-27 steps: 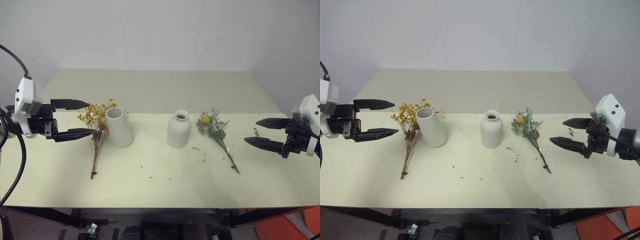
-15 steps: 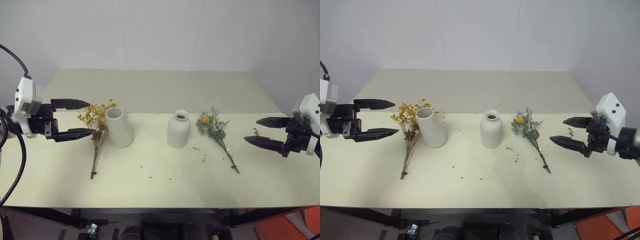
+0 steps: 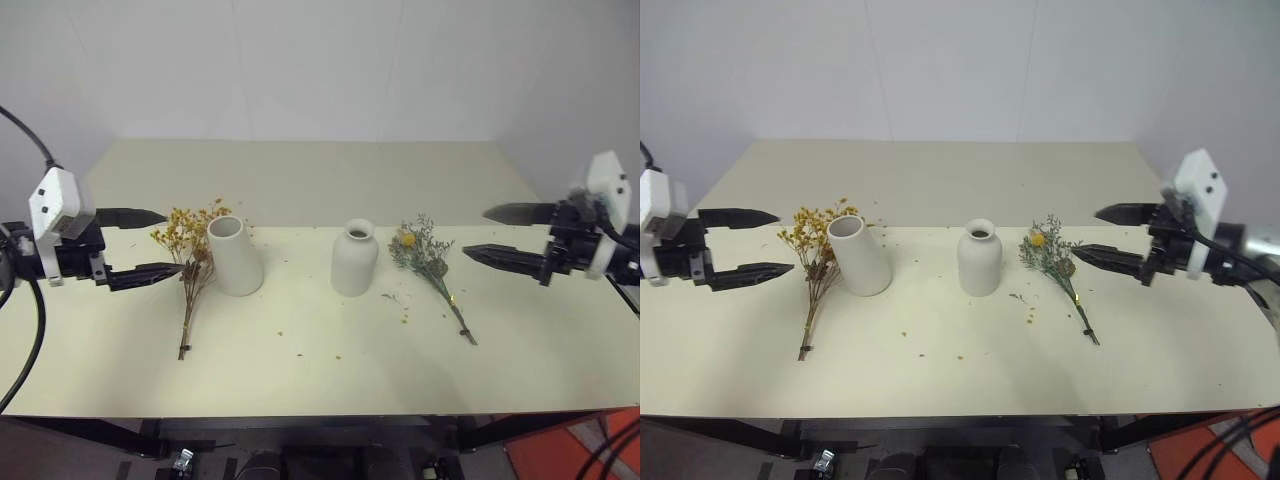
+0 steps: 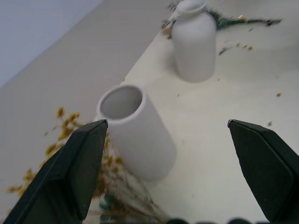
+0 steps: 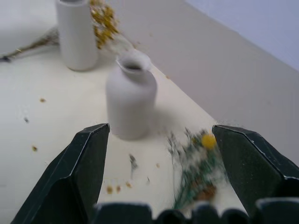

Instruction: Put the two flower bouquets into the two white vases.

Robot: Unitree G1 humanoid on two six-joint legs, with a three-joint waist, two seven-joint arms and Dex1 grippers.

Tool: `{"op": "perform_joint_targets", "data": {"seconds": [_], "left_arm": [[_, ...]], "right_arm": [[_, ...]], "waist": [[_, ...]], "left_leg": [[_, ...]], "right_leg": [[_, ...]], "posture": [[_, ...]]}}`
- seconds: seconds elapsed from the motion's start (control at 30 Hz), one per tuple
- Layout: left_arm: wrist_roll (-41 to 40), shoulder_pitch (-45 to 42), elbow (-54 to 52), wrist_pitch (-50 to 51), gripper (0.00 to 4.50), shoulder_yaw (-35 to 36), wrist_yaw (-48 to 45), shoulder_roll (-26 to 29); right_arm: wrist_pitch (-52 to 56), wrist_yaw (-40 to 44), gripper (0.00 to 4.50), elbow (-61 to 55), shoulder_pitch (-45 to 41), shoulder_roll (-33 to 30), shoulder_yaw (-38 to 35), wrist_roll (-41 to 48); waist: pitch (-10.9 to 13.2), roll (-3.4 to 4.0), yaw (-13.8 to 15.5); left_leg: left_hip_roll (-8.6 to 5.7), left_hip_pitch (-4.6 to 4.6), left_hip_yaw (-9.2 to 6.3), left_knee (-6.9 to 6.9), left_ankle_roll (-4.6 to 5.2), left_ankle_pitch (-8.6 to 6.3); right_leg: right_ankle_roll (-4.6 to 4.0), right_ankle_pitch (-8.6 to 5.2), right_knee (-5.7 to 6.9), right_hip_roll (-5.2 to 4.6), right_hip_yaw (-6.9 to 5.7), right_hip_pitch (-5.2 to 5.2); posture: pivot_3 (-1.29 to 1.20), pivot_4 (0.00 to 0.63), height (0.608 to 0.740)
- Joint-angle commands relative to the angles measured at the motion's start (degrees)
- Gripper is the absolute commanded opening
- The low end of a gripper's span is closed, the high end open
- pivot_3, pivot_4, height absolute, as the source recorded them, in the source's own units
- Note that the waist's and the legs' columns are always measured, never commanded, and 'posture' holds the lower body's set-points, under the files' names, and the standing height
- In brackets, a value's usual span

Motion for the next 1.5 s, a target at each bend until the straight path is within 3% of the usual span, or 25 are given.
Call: {"op": "perform_joint_targets", "data": {"seconds": [0.03,0.2,0.3,0.47,0.73,0.97,1.23,1.4,1.5], "left_arm": [[2.49,3.44,-6.60,6.69,4.48,4.32,5.90,4.03],[2.88,4.88,-11.68,26.42,4.48,0.76,12.25,11.90],[1.09,2.38,-12.65,38.29,4.48,-5.45,12.66,18.27],[-0.16,-9.58,-11.02,50.84,4.48,-19.02,12.35,20.55],[4.23,-32.36,0.25,66.20,4.48,-39.58,16.84,9.86],[6.45,-40.51,11.10,67.33,4.48,-52.99,17.06,1.82],[10.38,-43.83,24.55,67.22,4.48,-56.48,22.30,-10.55],[14.38,-44.98,31.13,63.91,4.48,-55.74,26.07,-14.79],[15.08,-45.58,32.04,63.29,3.61,-55.58,26.07,-15.26]], "right_arm": [[-3.18,2.35,4.17,2.22,-6.86,2.24,4.09,-0.73],[-4.54,4.28,4.17,4.83,-13.51,6.29,9.44,-2.41],[-4.54,3.99,4.17,6.18,-17.41,9.45,11.70,-3.10],[-4.59,4.82,4.17,6.89,-23.08,14.77,14.72,-3.32],[-4.58,6.56,4.17,7.04,-28.36,20.23,18.43,-3.87],[-6.95,8.69,4.17,7.43,-31.24,24.71,22.64,-6.10],[-7.94,9.74,4.17,7.45,-31.09,27.10,24.08,-7.97],[-7.57,9.42,4.17,7.10,-30.71,27.75,23.94,-8.21],[-7.07,9.17,4.17,6.28,-30.15,27.68,23.72,-8.01]], "waist": [[0.01,0.00,-0.19],[0.02,-0.01,-0.08],[0.03,0.01,-0.17],[0.05,0.02,-0.18],[0.04,0.02,0.37],[0.03,0.00,0.19],[0.02,-0.02,0.53],[0.02,-0.02,0.37],[0.02,-0.02,0.13]], "left_leg": [[0.00,-0.01,0.00,0.00,0.00,0.00],[0.03,-0.08,0.00,-0.03,0.00,0.00],[0.04,-0.07,-0.01,-0.02,0.00,0.00],[0.12,-0.16,0.01,-0.07,0.00,0.00],[0.28,-0.36,0.04,-0.04,0.00,0.00],[0.27,-0.42,0.08,0.03,0.00,0.00],[0.24,-0.47,0.08,0.23,0.00,0.00],[0.21,-0.55,0.07,0.23,0.00,0.00],[0.19,-0.50,0.07,0.23,0.00,0.00]], "right_leg": [[0.00,0.00,0.00,0.00,0.01,-0.02],[0.00,0.00,0.03,0.05,0.02,-0.10],[0.01,0.00,0.06,0.09,0.03,-0.12],[-0.01,0.00,0.16,0.29,0.15,-0.31],[-0.08,0.02,0.32,0.54,0.27,-0.60],[-0.15,0.06,0.48,0.55,0.39,-0.71],[-0.34,0.16,0.74,0.53,0.40,-0.76],[-0.49,0.25,0.73,0.50,0.41,-0.82],[-0.50,0.25,0.77,0.49,0.43,-0.81]], "posture": [[0.00,0.150,0.740],[0.00,0.150,0.740],[0.00,0.150,0.740],[0.00,0.150,0.740],[0.00,0.150,0.740],[0.00,0.150,0.740],[0.00,0.150,0.740],[0.00,0.150,0.740],[0.00,0.150,0.740]]}}
